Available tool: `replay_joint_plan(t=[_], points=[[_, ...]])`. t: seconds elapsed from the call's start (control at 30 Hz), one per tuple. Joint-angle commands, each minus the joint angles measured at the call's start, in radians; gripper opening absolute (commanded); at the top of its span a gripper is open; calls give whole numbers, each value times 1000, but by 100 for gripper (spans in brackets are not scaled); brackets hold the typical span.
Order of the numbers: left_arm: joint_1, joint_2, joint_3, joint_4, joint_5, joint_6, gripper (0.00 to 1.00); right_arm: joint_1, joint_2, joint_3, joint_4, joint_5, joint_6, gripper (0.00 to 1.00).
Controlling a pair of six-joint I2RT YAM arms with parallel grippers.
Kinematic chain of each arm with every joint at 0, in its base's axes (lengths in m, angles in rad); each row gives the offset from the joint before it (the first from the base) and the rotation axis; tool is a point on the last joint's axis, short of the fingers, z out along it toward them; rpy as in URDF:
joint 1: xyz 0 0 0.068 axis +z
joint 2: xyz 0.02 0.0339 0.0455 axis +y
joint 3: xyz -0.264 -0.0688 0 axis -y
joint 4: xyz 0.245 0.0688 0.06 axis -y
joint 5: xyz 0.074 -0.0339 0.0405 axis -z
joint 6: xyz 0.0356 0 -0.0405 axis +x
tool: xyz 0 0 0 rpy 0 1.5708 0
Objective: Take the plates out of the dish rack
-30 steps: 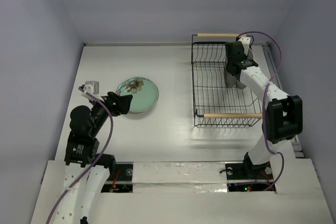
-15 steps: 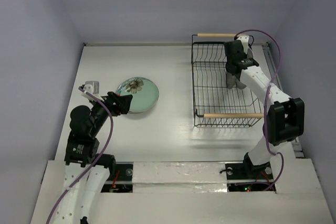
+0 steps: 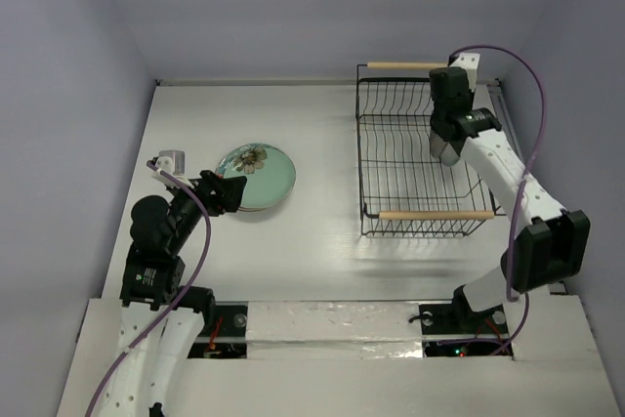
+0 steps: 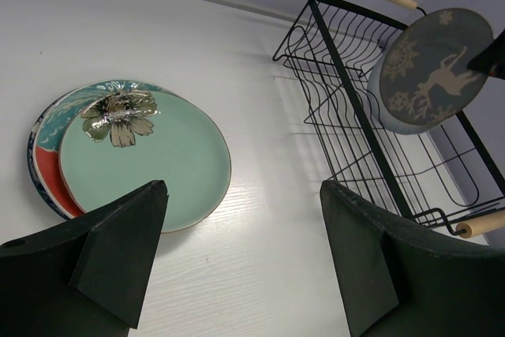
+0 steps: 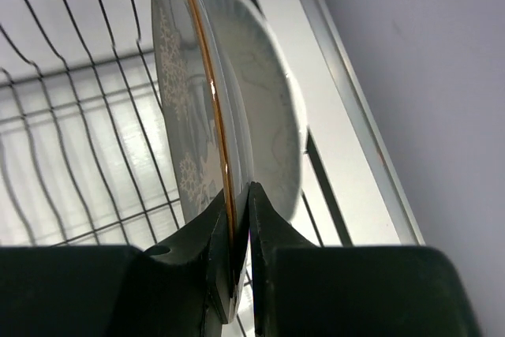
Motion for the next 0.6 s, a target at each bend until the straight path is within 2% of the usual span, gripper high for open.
replay_joint_plan(t=[0.0, 0.2, 0.4, 0.57], points=[[-5, 0, -4, 54, 6, 12, 75, 8, -159, 38, 149, 1, 20, 0], [-5, 14, -4, 51, 1, 12, 75, 17, -326, -40, 228, -163, 108, 0], [-5, 22, -4, 49, -9, 12, 75, 17, -450, -140, 369, -524, 235, 0], [4, 25, -3, 42, -25, 8, 75, 40, -458, -209, 510, -721, 341, 0]])
